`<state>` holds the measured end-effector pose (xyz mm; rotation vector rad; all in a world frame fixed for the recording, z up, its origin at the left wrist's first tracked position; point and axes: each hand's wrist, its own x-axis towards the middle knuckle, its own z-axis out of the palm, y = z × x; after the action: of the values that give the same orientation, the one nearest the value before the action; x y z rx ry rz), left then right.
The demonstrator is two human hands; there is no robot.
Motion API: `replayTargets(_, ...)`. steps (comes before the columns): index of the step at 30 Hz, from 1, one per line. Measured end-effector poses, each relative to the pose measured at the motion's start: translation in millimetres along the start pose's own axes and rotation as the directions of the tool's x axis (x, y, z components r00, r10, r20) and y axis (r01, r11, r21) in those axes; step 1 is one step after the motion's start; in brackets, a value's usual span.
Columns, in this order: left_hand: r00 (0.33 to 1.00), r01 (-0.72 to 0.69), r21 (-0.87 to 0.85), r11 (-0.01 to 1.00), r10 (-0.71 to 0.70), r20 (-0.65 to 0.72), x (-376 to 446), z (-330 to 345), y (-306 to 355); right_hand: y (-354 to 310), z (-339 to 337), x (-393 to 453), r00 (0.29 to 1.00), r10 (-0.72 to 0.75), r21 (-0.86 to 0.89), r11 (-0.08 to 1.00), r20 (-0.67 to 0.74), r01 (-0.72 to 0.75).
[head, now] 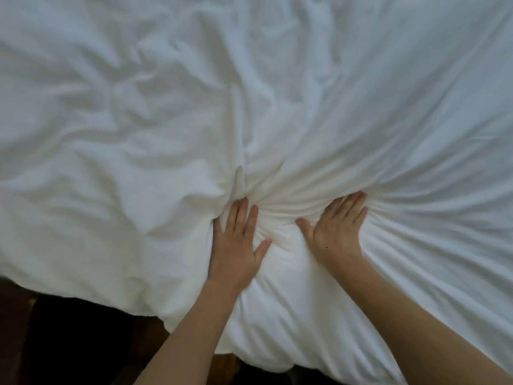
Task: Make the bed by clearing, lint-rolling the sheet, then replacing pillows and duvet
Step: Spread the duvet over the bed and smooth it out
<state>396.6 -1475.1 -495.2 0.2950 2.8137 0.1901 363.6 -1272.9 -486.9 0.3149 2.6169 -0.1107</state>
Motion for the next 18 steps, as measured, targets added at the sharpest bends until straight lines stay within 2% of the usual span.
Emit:
replayTargets(10,0.998,0.013,-0.032,0.999,-0.010,0.067,2.3,-20.4,4.3,-1.2,-14.5,-1.9,0.996,0.045,0.000,0.999,0.079,-0.045)
replayTargets(14,0.993,-0.103,-0.103,0.989,0.108,0.050,7.5,-40.8,-11.1,-6.5,-17.5,-11.2,0.992,0.098,0.039,0.994,0.079,-0.101)
replayTargets(16,0.971,-0.237,-0.154,0.959,0.229,-0.068,15.9,-54.1,-36.2,-18.8,-20.1,-12.5,0.979,0.206,0.158,0.966,0.000,-0.203)
replayTargets(18,0.929,-0.332,-0.117,0.936,0.303,-0.211,22.5,-64.3,-80.2,-47.5,-32.8,-11.6,0.916,0.393,0.440,0.839,-0.084,-0.320)
